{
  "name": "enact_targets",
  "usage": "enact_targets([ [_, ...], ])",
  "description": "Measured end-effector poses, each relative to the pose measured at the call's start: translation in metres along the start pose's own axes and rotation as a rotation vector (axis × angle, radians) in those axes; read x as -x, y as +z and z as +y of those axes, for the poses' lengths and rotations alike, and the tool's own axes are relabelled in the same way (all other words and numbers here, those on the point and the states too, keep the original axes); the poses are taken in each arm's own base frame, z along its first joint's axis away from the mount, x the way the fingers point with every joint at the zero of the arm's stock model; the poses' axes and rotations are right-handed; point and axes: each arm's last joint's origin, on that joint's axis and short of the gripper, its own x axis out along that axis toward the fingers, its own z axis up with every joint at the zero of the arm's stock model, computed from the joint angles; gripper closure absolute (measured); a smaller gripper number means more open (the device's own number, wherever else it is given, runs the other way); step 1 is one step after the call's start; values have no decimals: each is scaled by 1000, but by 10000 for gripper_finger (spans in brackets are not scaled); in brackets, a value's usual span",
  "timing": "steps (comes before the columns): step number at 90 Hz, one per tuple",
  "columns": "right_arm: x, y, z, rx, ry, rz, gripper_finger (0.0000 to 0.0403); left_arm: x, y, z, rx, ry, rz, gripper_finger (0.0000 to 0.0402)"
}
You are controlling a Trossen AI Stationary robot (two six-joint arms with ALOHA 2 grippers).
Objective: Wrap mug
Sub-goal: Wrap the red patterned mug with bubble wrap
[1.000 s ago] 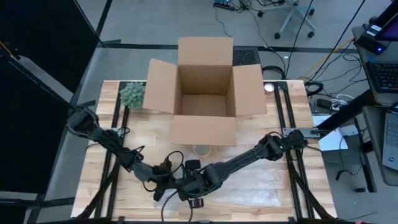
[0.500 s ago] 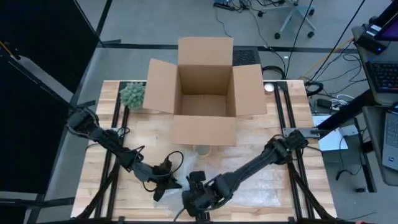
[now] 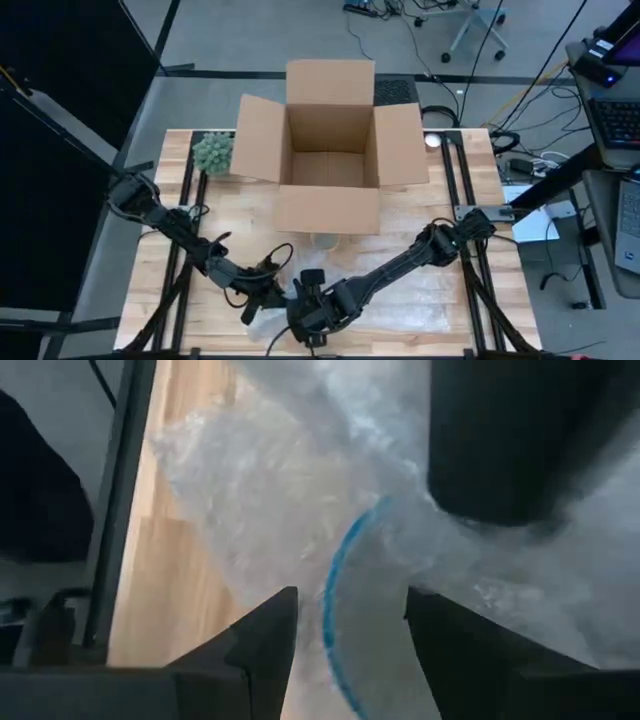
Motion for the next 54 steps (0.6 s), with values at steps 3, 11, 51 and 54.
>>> enact_targets([
  [3, 0, 1, -1, -1, 0, -3, 227, -2, 0, -1, 0, 5, 6, 401],
  [11, -1, 1, -2, -4, -1, -3, 227, -10, -3, 0, -14, 32, 40, 401],
  [51, 49, -1, -7, -3, 28, 96, 227, -16, -13, 12, -59, 140, 133, 401],
  [54, 55, -2, -8, -7, 43, 106, 227, -16, -13, 12, -59, 140, 131, 401],
])
